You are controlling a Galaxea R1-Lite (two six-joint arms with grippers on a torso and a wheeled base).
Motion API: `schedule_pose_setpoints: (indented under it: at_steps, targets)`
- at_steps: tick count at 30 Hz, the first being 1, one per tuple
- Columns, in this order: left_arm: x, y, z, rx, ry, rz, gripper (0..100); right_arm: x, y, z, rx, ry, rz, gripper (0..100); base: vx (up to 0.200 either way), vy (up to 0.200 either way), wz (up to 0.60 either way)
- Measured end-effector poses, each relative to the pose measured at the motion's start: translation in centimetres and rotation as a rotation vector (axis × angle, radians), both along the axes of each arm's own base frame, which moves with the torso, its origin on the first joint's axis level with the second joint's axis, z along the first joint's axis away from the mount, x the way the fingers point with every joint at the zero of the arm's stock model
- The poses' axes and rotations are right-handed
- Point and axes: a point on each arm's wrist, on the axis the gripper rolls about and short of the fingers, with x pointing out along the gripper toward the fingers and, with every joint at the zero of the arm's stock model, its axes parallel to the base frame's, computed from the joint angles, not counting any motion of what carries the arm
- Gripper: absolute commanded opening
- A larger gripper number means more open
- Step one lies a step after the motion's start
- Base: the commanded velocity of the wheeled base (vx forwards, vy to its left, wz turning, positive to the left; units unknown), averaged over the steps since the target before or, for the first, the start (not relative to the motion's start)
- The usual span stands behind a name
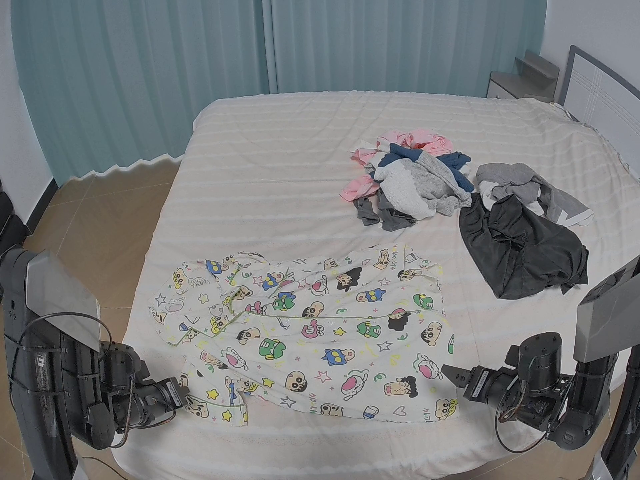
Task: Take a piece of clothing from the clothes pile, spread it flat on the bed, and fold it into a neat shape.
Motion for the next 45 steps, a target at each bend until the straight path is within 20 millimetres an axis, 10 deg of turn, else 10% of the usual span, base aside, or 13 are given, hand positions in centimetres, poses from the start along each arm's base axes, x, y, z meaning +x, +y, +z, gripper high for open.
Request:
schedule_pose_setpoints:
  at_steps: [45]
  targets:
    - [-8.3, 5.2, 4.6, -0.086, 0.379, 0.089, 0, -0.1, -0.1, 0.1, -0.001, -0.002, -0.005, 100, 0.0, 0.0, 0.0]
